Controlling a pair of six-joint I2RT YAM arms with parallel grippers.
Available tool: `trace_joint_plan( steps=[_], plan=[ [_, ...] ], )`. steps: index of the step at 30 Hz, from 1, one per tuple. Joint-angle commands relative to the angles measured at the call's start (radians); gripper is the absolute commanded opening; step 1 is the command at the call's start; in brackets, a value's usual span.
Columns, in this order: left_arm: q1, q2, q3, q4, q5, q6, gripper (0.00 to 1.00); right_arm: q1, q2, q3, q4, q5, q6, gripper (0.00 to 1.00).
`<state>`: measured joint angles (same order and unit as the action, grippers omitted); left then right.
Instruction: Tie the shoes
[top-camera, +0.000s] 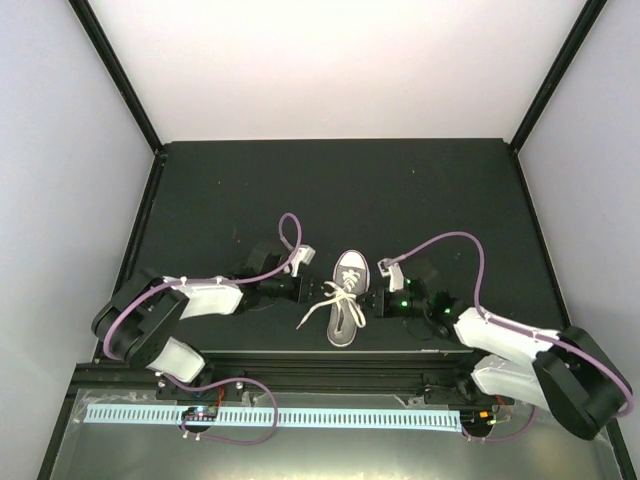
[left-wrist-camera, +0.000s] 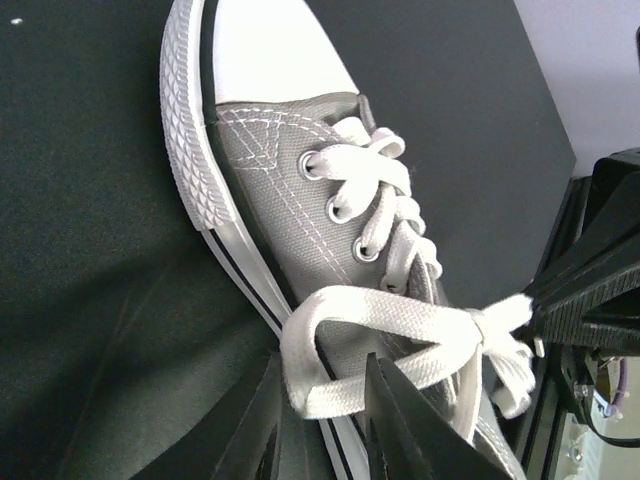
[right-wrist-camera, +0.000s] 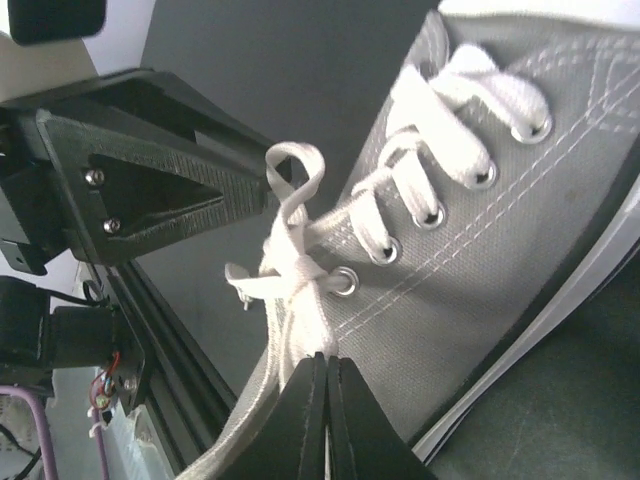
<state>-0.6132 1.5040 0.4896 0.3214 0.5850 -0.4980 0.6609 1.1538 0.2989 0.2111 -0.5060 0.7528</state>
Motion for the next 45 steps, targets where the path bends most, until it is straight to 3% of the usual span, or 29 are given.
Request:
trace_joint_plan(
  steps=[1, 7, 12, 20, 22, 26, 30, 38, 45],
  plan=[
    [-0.007, -0.052, -0.015, 0.062, 0.008, -0.023, 0.27, -0.006, -0.112, -0.006, -0.128, 0.107, -0.039, 0.02],
    [-0.007, -0.061, -0.051, 0.143, 0.031, -0.074, 0.39, -0.009, -0.184, -0.036, -0.234, 0.166, -0.051, 0.02],
    [-0.013, -0.004, -0.046, 0.180, 0.040, -0.101, 0.43, -0.009, -0.217, -0.067, -0.247, 0.184, -0.033, 0.02],
    [-0.033, 0.019, -0.040, 0.223, 0.054, -0.126, 0.42, -0.009, -0.238, -0.059, -0.298, 0.223, -0.043, 0.02],
    [-0.040, 0.028, -0.028, 0.220, 0.061, -0.124, 0.39, -0.009, -0.241, -0.057, -0.305, 0.222, -0.048, 0.11],
    [-0.053, 0.044, -0.021, 0.220, 0.068, -0.122, 0.21, -0.008, -0.286, -0.064, -0.317, 0.198, -0.089, 0.54],
    [-0.057, 0.037, -0.024, 0.219, 0.066, -0.122, 0.06, 0.003, -0.350, -0.094, -0.296, 0.112, -0.140, 0.68],
    [-0.064, 0.036, -0.011, 0.204, 0.064, -0.122, 0.02, 0.072, -0.243, -0.070, -0.220, 0.098, -0.182, 0.69],
    [-0.070, 0.035, -0.009, 0.194, 0.050, -0.123, 0.01, 0.115, -0.103, -0.003, -0.200, 0.122, -0.230, 0.54]
  ],
)
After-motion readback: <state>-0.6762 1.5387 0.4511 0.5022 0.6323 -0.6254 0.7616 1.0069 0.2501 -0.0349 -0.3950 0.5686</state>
